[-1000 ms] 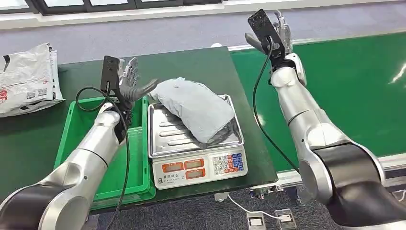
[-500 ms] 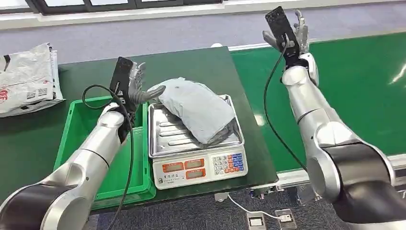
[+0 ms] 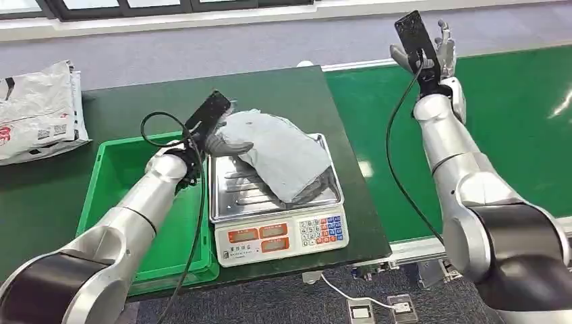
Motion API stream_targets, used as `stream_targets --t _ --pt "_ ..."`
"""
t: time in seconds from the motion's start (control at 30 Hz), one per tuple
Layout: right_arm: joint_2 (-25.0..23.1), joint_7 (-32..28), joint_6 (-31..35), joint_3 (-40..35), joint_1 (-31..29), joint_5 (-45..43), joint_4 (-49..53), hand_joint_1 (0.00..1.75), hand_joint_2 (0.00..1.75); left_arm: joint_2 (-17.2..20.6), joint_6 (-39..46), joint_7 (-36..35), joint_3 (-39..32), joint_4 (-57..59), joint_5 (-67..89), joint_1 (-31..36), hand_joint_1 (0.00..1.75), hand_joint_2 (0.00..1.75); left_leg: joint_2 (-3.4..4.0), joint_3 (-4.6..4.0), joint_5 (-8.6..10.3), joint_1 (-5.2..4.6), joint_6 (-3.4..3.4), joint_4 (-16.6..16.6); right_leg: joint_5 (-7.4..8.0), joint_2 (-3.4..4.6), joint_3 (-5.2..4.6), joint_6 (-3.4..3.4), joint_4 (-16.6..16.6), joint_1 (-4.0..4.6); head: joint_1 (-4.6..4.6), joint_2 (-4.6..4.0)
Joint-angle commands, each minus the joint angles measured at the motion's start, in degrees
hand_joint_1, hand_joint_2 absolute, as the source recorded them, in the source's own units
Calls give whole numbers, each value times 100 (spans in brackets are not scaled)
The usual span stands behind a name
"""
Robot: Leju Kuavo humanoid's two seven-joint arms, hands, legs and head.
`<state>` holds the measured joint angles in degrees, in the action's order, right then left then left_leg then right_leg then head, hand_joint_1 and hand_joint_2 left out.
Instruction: Moved the parcel from conveyor to table for the left to box.
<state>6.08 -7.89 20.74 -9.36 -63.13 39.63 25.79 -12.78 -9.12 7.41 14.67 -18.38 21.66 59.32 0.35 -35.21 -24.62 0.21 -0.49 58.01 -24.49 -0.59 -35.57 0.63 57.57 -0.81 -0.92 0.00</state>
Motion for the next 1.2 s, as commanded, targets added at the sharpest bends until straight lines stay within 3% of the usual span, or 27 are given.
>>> stream_targets --t 0.03,0.27,0.7,0.97,1.2 --pt "-115 -66 -171 501 -147 160 -393 0 175 -178 -181 321 1163 338 597 227 0 175 -9 9 -4 3 2 -1 -3 -3 15 -1 -8 3 2 0" --pt "-179 -182 -296 553 -98 282 -441 0 175 -175 358 265 2005 324 1585 257 0 175 -4 8 -4 1 0 -2 -2 2 13 -4 -6 1 2 0" --pt "-366 -245 -370 526 -104 341 -507 0 175 -258 935 379 2576 293 2246 -110 0 175 6 24 -7 0 2 -14 -1 14 25 -4 -16 0 2 0" --pt "-378 -328 -450 536 -106 371 -537 0 175 -411 1661 679 2386 329 2175 -332 0 175 -1 15 -5 -1 1 -10 -2 4 18 -3 -11 -1 0 0" --pt "-405 -314 -476 538 -143 375 -574 0 175 -464 1523 670 2451 392 2237 -326 0 175 3 11 -6 -1 1 -6 -1 6 14 -3 -9 -1 2 0"
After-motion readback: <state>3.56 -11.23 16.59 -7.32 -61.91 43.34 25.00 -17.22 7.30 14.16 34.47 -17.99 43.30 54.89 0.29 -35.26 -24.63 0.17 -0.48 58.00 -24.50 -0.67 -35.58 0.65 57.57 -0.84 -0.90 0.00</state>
